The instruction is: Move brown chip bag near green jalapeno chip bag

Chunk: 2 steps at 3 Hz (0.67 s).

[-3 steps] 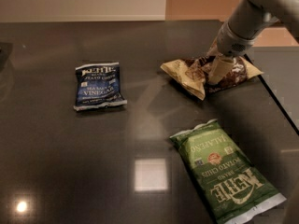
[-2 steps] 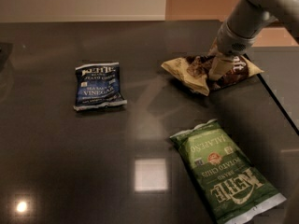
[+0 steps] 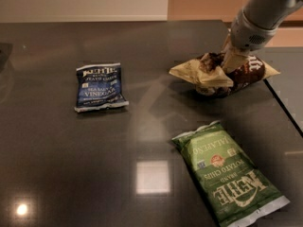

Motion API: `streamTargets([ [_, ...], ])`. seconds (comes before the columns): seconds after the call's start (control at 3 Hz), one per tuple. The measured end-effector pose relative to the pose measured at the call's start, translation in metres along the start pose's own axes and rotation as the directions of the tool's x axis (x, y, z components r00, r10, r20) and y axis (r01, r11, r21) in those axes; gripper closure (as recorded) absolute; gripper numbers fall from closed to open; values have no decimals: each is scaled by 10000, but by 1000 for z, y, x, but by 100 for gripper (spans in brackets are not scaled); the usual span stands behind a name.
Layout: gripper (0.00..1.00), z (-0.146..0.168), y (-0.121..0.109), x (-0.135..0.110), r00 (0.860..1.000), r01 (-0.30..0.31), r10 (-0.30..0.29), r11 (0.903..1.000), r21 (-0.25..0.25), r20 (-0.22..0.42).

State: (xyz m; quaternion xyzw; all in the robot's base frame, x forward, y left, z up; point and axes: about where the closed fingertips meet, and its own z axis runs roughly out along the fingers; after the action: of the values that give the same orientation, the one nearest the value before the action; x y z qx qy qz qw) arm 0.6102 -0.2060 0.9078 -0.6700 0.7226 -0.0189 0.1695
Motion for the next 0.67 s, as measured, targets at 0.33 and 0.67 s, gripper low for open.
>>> streamTargets([
  [0.33, 100, -38, 19, 3, 9998, -140, 139, 9999, 43, 149],
  [0.67, 100, -72, 43, 10, 9984, -332, 333, 9994, -43, 453],
])
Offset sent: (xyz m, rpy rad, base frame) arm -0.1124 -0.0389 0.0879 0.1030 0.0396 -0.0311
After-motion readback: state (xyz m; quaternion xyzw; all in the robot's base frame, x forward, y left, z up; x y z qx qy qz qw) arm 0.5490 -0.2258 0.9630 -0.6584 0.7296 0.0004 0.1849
